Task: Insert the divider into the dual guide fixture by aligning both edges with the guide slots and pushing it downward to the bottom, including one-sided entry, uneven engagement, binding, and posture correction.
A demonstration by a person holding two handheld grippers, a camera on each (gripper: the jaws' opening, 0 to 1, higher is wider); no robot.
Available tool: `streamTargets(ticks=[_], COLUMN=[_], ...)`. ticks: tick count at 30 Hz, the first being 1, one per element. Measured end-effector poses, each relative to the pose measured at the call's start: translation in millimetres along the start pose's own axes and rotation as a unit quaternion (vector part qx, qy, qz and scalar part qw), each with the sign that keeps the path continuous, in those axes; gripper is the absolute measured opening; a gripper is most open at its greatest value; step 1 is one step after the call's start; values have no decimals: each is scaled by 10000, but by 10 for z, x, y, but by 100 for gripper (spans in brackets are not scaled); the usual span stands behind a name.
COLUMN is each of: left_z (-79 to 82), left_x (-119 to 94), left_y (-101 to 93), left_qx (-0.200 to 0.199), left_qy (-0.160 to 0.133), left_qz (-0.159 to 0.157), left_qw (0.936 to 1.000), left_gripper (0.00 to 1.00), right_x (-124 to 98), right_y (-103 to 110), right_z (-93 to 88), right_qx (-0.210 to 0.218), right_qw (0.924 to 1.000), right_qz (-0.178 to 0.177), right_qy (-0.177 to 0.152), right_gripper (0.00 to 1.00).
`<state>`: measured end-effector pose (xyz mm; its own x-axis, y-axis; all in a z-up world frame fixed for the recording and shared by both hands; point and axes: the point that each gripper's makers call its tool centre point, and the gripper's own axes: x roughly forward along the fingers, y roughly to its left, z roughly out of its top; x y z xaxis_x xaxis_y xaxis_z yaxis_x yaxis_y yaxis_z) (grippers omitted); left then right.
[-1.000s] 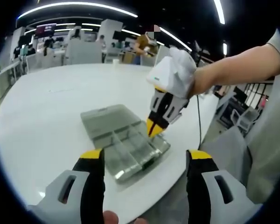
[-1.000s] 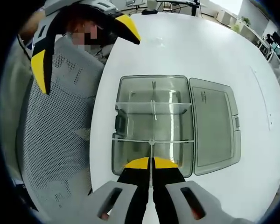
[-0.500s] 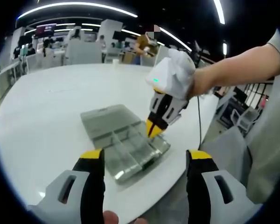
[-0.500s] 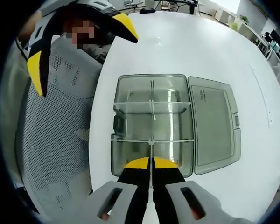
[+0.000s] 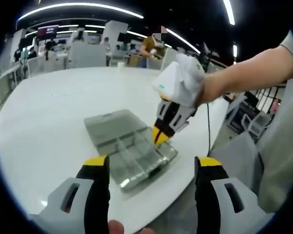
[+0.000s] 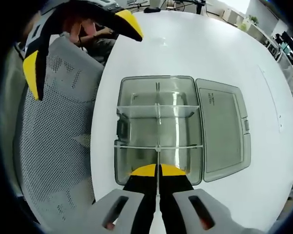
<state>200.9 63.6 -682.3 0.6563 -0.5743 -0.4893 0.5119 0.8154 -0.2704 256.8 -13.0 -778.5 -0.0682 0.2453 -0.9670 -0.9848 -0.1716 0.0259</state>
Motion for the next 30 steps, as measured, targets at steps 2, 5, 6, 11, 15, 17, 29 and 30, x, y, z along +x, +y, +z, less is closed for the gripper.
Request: streamTargets(ticks=[2, 5, 6, 11, 15, 17, 29, 30], left_z=[-6, -1, 2, 12, 14, 13, -17, -20], left_x=[-2, -1, 0, 1, 0, -2, -7, -8], left_y=[6, 2, -1, -14, -7, -4, 9, 7], left_qx=[-7, 0, 3, 15, 24, 26, 49, 49], left_qy=[7, 2, 1, 2, 3, 9, 23, 25], left_qz=[5, 2, 0, -9, -8, -5, -1, 1], left_qw=[10000, 10000, 10000, 10000, 10000, 10000, 10000, 10000], left_gripper=[68, 68, 68, 68, 68, 68, 68, 68], right_x=[-1, -7, -4, -2, -4, -3, 3, 6], right_y=[-1, 14, 25, 7, 9, 9, 5, 3], right_z=[-4, 0, 1, -3, 1, 2, 7, 7], right_qx=[-9, -92, -108, -87, -89, -82, -118, -140], right_qw=[10000, 10000, 9999, 9999, 9999, 9999, 9998, 9998], right_qz=[5, -8, -28, -74, -84, -80, -144, -149], right_qy=[-17, -20, 2, -7, -3, -7, -35, -35], right_gripper=[0, 0, 0, 0, 0, 0, 0, 0])
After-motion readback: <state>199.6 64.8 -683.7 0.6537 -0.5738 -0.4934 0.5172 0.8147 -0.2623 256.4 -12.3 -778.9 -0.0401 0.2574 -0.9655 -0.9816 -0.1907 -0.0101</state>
